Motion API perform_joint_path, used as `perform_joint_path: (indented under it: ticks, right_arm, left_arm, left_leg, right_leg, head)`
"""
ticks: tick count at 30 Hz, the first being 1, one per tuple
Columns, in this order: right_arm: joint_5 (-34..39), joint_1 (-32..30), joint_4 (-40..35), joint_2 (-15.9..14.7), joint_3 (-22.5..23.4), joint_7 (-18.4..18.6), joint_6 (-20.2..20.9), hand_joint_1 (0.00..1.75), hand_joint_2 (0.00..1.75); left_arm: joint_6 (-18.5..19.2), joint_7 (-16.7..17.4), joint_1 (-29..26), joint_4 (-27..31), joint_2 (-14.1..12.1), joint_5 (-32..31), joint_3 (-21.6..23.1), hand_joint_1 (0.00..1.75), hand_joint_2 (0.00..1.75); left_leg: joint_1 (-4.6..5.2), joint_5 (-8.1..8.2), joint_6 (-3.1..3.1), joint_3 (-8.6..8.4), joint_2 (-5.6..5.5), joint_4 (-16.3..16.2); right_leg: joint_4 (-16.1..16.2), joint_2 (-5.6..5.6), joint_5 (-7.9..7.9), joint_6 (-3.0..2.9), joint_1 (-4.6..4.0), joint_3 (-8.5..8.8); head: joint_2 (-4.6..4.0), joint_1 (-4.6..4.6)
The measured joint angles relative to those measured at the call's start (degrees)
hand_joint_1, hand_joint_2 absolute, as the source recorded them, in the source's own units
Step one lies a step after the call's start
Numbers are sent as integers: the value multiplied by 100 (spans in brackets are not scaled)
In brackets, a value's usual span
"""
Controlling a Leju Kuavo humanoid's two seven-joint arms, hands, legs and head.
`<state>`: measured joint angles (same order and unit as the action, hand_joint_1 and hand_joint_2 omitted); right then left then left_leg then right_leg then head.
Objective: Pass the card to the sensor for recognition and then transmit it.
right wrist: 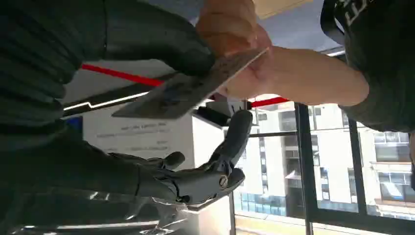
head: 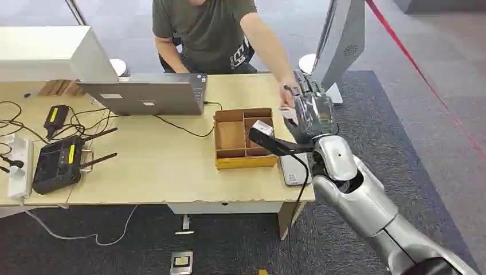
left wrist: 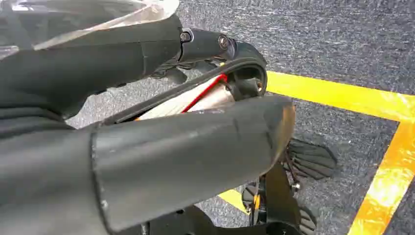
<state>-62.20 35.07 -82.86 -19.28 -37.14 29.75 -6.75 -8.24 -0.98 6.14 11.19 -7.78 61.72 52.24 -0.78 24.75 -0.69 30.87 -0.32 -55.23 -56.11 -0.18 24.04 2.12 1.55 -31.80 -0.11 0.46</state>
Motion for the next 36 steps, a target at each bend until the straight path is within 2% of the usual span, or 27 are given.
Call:
perform_joint_path:
  ticks: [18,36]
  right_arm:
    - [245,42,28,-260,-122,107,-61,175,175]
    - [254,43,24,-317,-129,107,-61,175,175]
  left_arm:
    - [26,-33,-3,0,-26,-68,131,0,0]
    - [26,-39,-3,0,-28,-70,138,0,0]
  left_leg:
    - [0,0,0,-1,2,0]
    - [0,0,0,-1,2,0]
  right_leg:
    - [0,0,0,0,0,-1]
    - [0,0,0,0,0,-1]
  head:
    - [0,-2]
    - [0,-2]
